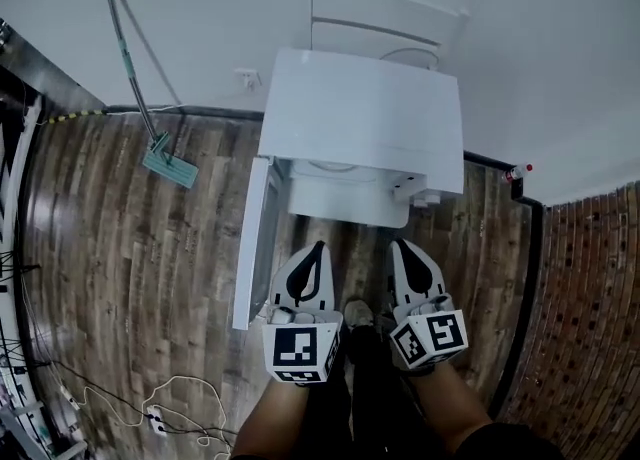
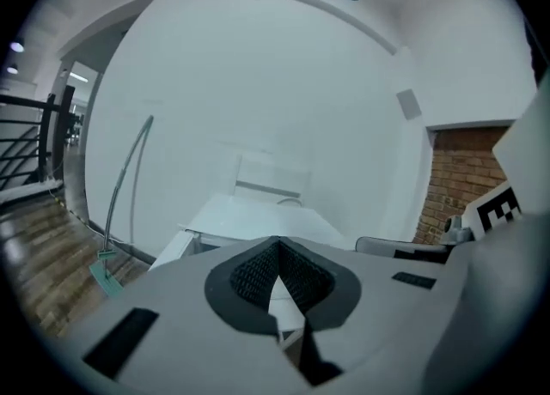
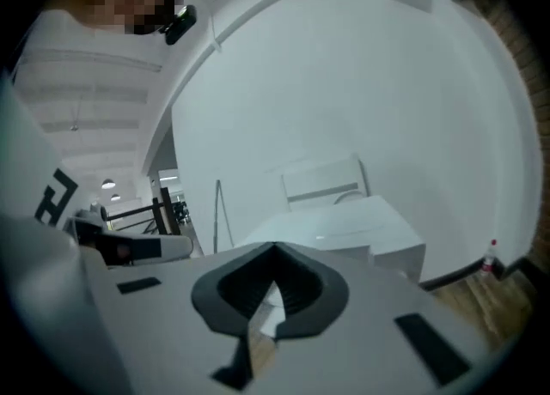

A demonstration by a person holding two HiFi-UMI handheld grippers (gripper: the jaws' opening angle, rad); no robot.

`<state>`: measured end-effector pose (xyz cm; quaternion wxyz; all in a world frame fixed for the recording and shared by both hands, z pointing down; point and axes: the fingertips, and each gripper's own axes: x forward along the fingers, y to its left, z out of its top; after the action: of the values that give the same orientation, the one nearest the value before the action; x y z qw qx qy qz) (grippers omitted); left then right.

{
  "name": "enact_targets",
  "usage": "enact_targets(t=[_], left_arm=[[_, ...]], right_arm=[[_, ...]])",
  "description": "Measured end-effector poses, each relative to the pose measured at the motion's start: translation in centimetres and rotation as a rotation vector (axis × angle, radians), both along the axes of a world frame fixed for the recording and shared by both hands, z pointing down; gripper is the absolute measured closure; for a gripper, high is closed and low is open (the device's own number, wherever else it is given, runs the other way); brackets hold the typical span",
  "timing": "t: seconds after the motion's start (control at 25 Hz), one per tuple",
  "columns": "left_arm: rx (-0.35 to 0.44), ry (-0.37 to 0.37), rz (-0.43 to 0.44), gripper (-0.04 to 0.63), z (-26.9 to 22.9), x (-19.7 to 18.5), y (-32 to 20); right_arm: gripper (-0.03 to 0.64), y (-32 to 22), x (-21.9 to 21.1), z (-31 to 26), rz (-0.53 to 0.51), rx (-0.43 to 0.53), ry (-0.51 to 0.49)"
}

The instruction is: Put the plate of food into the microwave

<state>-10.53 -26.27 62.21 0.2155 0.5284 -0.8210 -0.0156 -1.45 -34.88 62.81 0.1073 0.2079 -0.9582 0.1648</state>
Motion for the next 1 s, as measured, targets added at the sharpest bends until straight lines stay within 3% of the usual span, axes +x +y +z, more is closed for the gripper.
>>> enact_targets(t=[0.08, 0.2, 0.36, 0.56, 0.84, 1.0], left_arm=[[0.015, 0.047, -0.001, 0.598, -3.1, 0.9, 0.6], [0.045, 0.026, 0.023, 0.598, -8.2, 0.7, -0.2], [0.055, -0.057, 0.063, 0.598, -16.6, 1.6, 0.7], [0.069, -0.216, 0.103, 0.598, -25.5, 2.1, 2.9], [0.092, -0.268, 0.080, 0.598, -30.3, 2.1, 7.4], [0.159, -0.229, 0.076, 0.598, -32.8, 1.4, 7.7]], right_arm=[[0.604, 0.4, 1.2, -3.9, 0.032, -0.011, -0.004], [0.604, -0.1, 0.2, -9.8, 0.060, 0.018, -0.053], [0.604, 1.3, -0.2, -18.4, 0.052, 0.040, -0.103], [0.604, 3.7, -1.0, -28.1, 0.009, 0.131, -0.174], [0.604, 9.1, -0.4, -33.2, -0.034, 0.206, -0.214], [0.604, 10.2, -0.9, -34.8, -0.052, 0.245, -0.227]])
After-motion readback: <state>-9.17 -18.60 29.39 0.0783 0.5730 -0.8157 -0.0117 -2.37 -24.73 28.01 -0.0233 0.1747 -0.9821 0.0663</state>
